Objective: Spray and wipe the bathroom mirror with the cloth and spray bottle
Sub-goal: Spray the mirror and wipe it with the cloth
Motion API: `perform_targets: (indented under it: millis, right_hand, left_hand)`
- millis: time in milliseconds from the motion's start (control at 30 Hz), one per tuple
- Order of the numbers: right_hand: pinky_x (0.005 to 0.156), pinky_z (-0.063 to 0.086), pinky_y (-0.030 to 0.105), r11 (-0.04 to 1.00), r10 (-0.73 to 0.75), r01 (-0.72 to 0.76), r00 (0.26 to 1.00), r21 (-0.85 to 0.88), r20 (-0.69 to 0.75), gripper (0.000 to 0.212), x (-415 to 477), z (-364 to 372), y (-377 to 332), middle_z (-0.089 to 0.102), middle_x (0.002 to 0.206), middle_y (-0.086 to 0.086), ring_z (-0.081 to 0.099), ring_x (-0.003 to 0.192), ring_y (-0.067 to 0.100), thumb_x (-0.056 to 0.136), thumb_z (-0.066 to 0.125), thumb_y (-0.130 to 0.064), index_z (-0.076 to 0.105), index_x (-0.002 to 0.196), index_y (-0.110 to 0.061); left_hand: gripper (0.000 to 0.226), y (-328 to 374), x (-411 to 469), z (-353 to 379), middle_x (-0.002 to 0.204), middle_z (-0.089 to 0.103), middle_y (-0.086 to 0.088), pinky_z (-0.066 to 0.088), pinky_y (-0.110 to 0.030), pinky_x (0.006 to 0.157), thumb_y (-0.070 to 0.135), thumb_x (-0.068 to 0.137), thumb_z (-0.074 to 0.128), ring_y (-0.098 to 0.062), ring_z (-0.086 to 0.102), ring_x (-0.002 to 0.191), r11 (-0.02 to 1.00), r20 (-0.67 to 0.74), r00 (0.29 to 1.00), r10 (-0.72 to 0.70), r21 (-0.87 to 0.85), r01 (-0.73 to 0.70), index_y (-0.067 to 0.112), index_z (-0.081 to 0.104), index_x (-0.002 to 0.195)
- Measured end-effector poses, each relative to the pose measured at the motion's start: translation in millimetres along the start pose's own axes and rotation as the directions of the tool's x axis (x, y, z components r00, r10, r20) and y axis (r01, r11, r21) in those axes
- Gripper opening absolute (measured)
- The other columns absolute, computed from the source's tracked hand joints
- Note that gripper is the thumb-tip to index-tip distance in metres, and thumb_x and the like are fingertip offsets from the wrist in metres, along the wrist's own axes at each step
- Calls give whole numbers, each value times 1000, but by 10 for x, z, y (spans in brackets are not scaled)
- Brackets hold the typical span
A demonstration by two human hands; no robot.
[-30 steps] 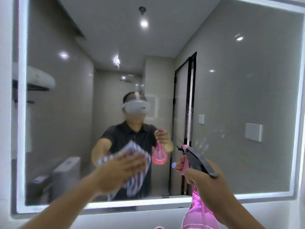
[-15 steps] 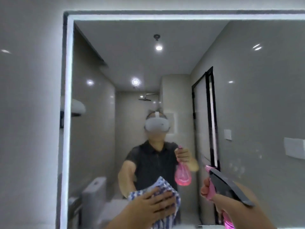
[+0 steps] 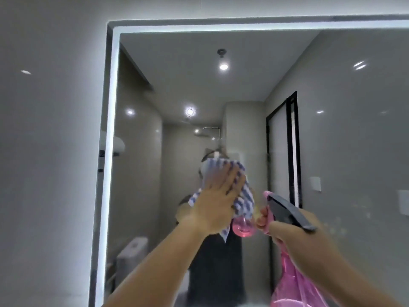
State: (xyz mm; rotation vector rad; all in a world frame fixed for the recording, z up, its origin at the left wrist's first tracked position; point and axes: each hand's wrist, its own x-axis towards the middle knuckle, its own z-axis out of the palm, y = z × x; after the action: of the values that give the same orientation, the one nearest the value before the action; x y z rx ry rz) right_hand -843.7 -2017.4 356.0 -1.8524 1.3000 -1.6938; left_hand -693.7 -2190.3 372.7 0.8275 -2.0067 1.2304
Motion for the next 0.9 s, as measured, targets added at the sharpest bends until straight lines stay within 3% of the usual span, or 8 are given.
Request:
perform_targets:
  millis: [200,300,367,467,600,700,833,900]
  right_hand:
    - [38,24,17,999,-23,22,1000,-37,-15,15,-148,-192,36,32,42,-8,24,39,6,68,52,-5,41,63,4]
    - [37,25,16,999,-1,-1,998,-38,-58,7,-201,-401,103,34,51,1,26,42,10,69,53,-5,52,64,0]
    - [35,26,11,999,19,-22,997,-39,-72,25,-238,-535,122,38,50,5,27,39,7,70,54,-3,63,56,-22]
    - [36,28,9,998,55,-58,992,-27,-110,23,-295,-657,116,59,64,17,33,36,1,56,52,-14,61,54,-35]
    - [37,29,8,999,37,-35,993,17,-114,21,-291,-647,231,61,60,3,39,44,6,53,48,-15,62,64,-26]
    - [34,27,7,996,15,-14,1000,93,-17,4,-310,-567,190,48,43,-9,31,34,2,54,49,-12,51,52,-15]
    - [38,32,9,995,28,-28,1000,95,7,18,-380,-632,255,55,56,7,36,40,6,54,50,-12,62,66,-7]
    - [38,30,9,998,35,-33,999,56,-40,13,-450,-702,298,54,52,6,33,39,6,56,52,-15,62,64,-13]
  left_hand:
    - [68,24,-675,98,153,25,-1,12,-46,112,42,83,47,-23,20,142,880,117,881,457,82,-468,22,28,145]
    - [64,-457,-111,-166,148,33,-20,1,-50,114,32,83,39,-39,25,137,994,-130,991,34,109,-20,5,28,141]
    - [65,-698,298,-285,152,20,-24,-8,-48,114,28,87,36,-39,11,141,945,-173,931,-321,5,327,2,19,144]
    - [66,-518,670,-283,156,-3,-21,-15,-48,112,25,95,38,-36,-9,143,836,-103,832,-545,-139,531,6,3,147]
    - [70,426,442,-15,157,7,-17,-7,-58,113,24,85,30,-38,-6,142,999,-54,998,-35,-11,35,13,-1,146]
    - [76,890,-147,196,152,29,-2,3,-49,113,35,74,54,-26,19,141,932,85,934,347,81,-354,22,29,144]
    - [70,573,-566,177,152,30,7,8,-43,114,42,78,57,-17,21,142,807,224,801,555,88,-584,29,34,143]
    - [64,254,-434,60,148,38,2,9,-45,114,33,78,58,-22,27,140,856,153,866,476,148,-496,23,42,139]
